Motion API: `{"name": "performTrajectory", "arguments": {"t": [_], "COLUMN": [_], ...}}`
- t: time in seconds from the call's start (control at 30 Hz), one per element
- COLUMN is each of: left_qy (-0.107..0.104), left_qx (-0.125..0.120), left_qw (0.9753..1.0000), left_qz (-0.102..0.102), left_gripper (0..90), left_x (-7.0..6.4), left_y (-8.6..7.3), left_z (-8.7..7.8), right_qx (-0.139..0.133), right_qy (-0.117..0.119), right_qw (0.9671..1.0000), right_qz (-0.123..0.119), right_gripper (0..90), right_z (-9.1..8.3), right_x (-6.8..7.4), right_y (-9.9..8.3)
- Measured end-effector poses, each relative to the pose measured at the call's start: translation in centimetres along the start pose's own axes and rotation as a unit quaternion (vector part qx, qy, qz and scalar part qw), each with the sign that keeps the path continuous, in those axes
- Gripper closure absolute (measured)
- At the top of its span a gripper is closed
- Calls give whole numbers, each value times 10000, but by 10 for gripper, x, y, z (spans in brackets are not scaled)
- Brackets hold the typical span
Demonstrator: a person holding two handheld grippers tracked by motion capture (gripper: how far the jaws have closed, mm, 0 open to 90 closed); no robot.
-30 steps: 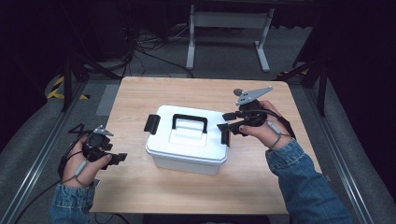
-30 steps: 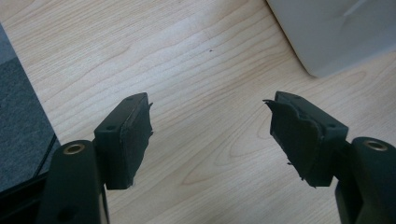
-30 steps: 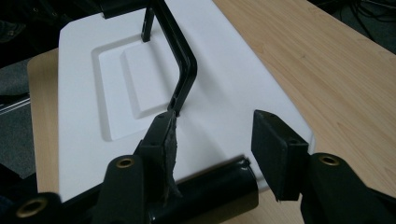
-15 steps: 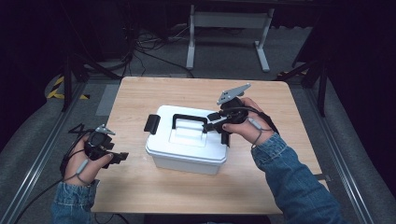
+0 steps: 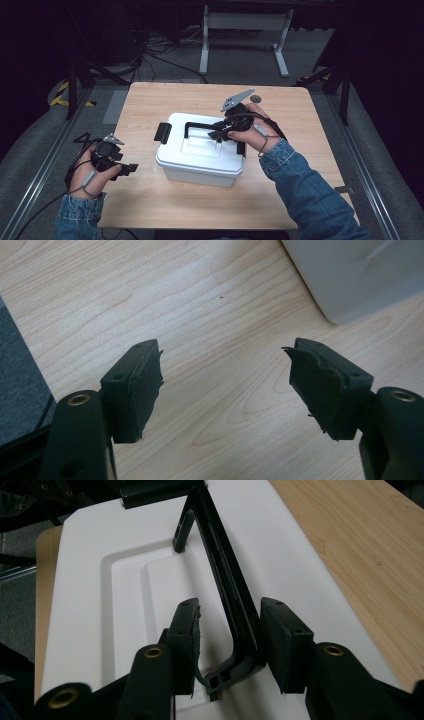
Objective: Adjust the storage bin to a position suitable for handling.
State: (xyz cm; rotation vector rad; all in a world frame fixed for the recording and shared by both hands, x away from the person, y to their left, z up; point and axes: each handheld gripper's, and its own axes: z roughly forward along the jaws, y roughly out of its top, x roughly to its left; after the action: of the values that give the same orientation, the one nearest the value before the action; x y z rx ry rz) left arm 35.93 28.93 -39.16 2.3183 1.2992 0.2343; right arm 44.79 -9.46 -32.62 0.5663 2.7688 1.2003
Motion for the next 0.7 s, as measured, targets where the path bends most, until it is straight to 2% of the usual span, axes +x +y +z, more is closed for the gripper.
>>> {"name": "performTrajectory", "arguments": {"t": [0.17,0.5,0.7], "left_qy": [-22,-48,-75], "left_qx": [14,41,28], "left_qw": [10000,10000,9999], "left_qz": [42,63,97], "left_gripper": [298,298,298], "left_x": [-2,-2,-1], "left_y": [1,2,6], "left_z": [2,3,5], "right_qx": [77,174,242], "right_qy": [-128,-48,114], "right_qw": [9998,9990,9978], "right_qz": [-155,-412,-603], "right_gripper": [757,794,815], "right_z": [0,-4,-5], "right_x": [2,9,9], "right_y": [4,6,8]}}
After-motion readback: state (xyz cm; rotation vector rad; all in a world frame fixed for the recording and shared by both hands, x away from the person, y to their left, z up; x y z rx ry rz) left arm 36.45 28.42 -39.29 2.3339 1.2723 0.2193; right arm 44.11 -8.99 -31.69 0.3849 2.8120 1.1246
